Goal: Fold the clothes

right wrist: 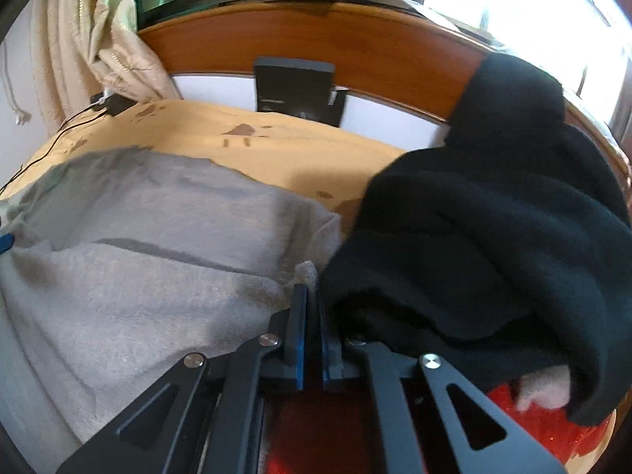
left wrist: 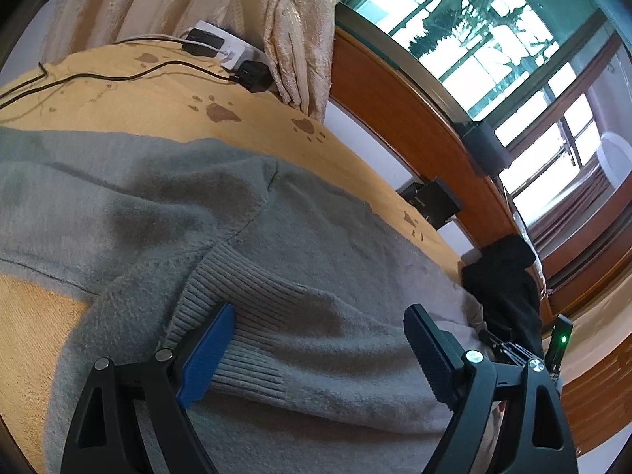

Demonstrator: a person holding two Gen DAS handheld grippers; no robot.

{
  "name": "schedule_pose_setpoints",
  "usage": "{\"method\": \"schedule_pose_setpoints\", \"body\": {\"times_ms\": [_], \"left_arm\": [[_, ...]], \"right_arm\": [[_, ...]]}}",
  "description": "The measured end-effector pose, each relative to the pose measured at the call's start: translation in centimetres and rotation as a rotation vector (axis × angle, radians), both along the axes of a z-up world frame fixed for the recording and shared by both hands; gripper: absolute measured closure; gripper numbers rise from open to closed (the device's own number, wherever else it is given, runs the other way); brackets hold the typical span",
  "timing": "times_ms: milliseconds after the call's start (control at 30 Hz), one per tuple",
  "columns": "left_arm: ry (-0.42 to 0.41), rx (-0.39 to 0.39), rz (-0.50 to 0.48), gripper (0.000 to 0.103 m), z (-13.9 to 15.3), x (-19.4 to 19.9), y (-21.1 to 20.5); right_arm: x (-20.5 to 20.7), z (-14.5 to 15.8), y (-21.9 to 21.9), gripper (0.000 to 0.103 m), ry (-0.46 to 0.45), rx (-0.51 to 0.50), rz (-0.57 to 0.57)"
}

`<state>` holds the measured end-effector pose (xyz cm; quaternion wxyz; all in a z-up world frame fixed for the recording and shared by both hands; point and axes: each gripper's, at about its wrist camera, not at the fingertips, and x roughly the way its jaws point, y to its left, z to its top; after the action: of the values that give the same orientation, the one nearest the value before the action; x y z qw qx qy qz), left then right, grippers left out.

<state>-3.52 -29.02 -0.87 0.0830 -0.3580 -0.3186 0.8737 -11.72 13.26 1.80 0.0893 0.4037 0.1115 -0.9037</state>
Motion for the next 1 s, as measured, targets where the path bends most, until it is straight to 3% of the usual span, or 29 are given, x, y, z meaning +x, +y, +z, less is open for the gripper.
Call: {"method": "schedule_pose_setpoints", "body": {"times_ms": [133, 233, 333, 433, 567, 633, 667, 700, 767, 833, 867, 933, 1000], "left_arm": [[0.007, -0.087, 0.051, 0.014, 0.7, 0.3, -0.1], [-0.041, -0.189, 0.040, 0.013, 0.4, -0.3, 0.5], [-0.048, -0.219, 0.026, 0.013, 0.1, -0.5, 0.7], [-0.038, -0.222, 0.060, 0.013, 0.5, -0.1, 0.4], [0.092, -0.213, 0.063, 0.012, 2.4, 1.0, 0.6], [0.126, -0.206, 0.009, 0.012, 2.7, 1.0, 1.4], [0.096, -0.217, -0.008, 0.012, 2.2, 0.6, 1.8], [0.066, -0.228, -0.025, 0.012, 1.7, 0.2, 2.1], [-0.014, -0.248, -0.029, 0.013, 0.5, -0.6, 2.3], [-0.025, -0.221, 0.023, 0.012, 0.2, -0.6, 1.1], [-0.058, -0.233, 0.081, 0.012, 0.0, -0.4, 0.2], [-0.041, -0.198, 0.084, 0.012, -0.1, -0.3, -0.4], [-0.046, -0.211, 0.081, 0.012, -0.2, -0.4, -0.3]], "right_arm": [[0.7, 1.3, 0.2, 0.098, 0.074, 0.042, -0.044], [0.2, 0.5, 0.2, 0.097, 0.022, 0.023, -0.012], [-0.1, 0.3, 0.2, 0.094, -0.008, 0.010, 0.015], [0.8, 2.0, 1.1, 0.089, 0.014, -0.068, -0.015], [4.4, 5.2, 0.1, 0.087, 0.118, -0.122, 0.027], [6.1, 5.5, -2.0, 0.077, 0.119, -0.107, 0.115], [6.8, 5.4, -3.2, 0.062, 0.113, -0.094, 0.162], [7.3, 4.9, -4.3, 0.041, 0.098, -0.068, 0.201], [7.5, 3.0, -5.5, 0.019, 0.047, 0.003, 0.227], [7.2, 0.4, -4.8, 0.020, -0.031, 0.073, 0.185], [7.1, -0.5, -3.7, 0.022, -0.062, 0.059, 0.165], [7.4, -1.2, -0.7, 0.022, -0.085, -0.047, 0.145], [8.1, -1.2, 0.5, 0.022, -0.071, -0.036, 0.137]]}}
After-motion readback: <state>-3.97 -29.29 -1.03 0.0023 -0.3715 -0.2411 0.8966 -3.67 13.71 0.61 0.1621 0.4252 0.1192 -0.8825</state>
